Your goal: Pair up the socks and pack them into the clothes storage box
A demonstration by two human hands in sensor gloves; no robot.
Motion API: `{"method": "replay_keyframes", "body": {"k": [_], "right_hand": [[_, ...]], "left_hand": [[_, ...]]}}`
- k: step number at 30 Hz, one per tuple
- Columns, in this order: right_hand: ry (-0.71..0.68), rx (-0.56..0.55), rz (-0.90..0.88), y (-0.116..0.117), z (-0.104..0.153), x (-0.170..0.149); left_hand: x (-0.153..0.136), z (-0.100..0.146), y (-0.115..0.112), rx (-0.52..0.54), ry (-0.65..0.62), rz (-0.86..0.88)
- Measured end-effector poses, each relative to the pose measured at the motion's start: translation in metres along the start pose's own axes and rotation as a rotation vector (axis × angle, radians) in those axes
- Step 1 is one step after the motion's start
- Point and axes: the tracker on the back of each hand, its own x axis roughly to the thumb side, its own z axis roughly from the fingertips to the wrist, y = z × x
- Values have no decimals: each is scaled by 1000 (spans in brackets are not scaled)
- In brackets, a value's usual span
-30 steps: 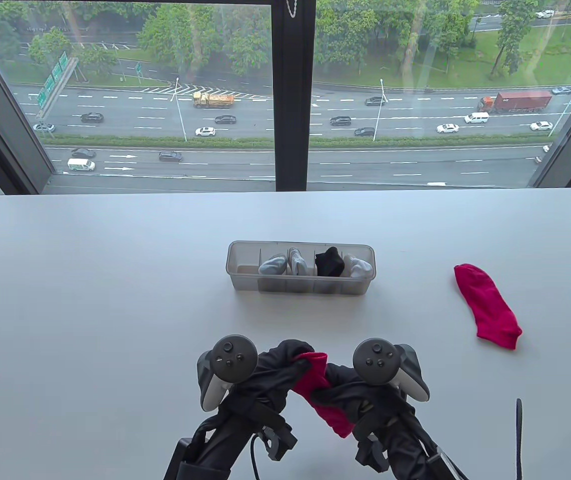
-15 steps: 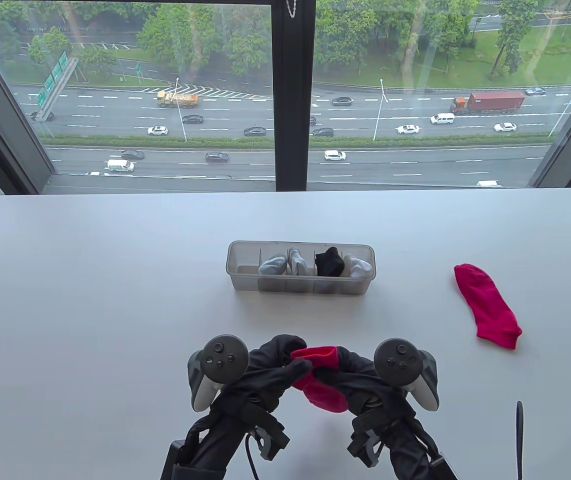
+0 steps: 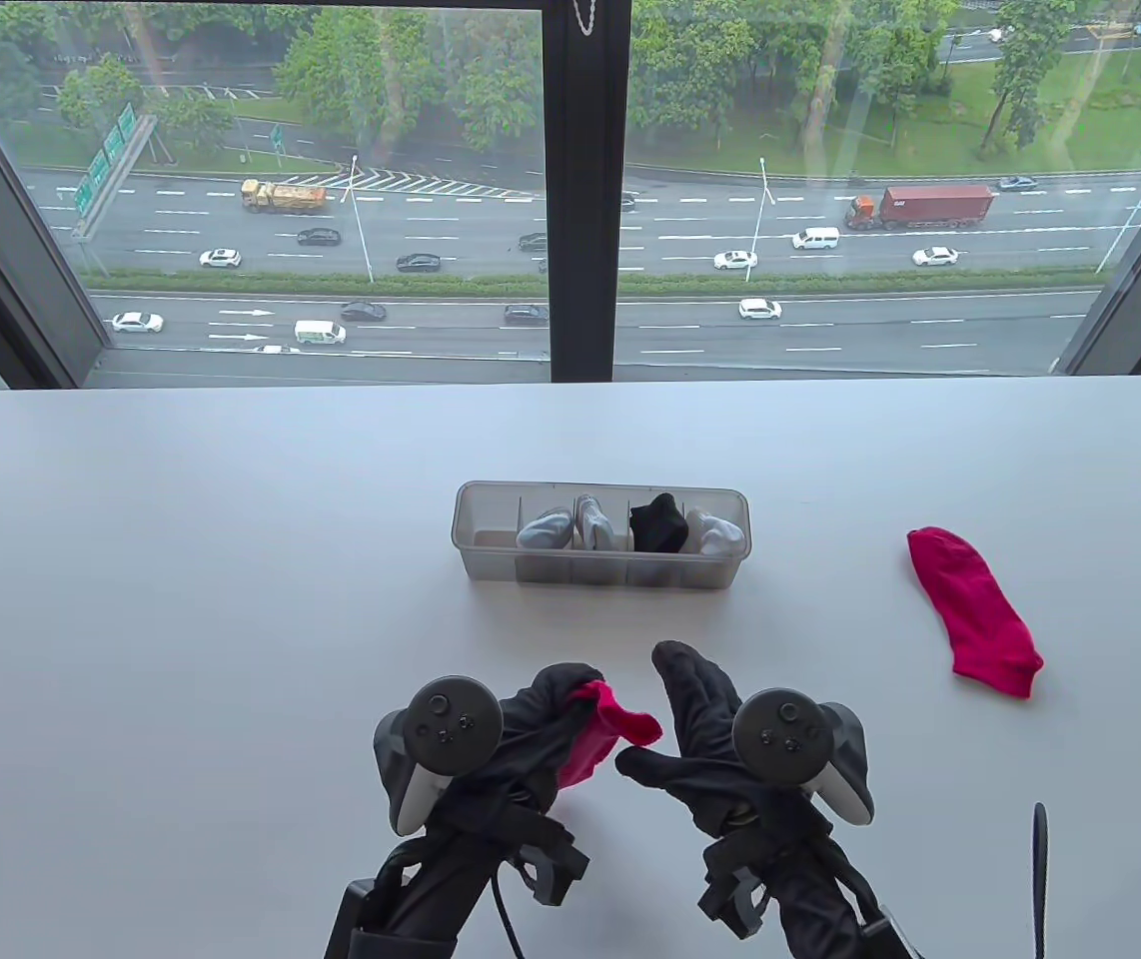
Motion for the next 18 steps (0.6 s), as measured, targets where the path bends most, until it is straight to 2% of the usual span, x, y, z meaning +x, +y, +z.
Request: {"method": "replay_keyframes", "body": {"k": [3,4,6,8,10,14,16,17,18], "right_hand": [[-15,23,3,4,-1,6],[1,-25,6,2,0,6],[15,-213,29,-7,3,4],[4,-285,18,-13,6,1],[16,-292,-18,-15,7,-1],[-14,-222,-55,-18,5,-5],[-29,-208,-51,-19,5,-2],[-39,-187,-59,-21,4,-1],[-57,-148,-84,-25,4,1]], "left_hand": [[3,0,-3,-13,-7,-45],[2,0,-3,-23,1,-54],[-3,-1,-2,-18,29,-57],[-6,-3,-1,-15,53,-16],[-8,-3,0,-15,56,-12],[-8,-6,-6,-180,-15,95],[-4,-6,-6,-155,-47,134],[-2,-6,-4,-114,-38,137],[-1,-6,-1,-121,-55,164]]}}
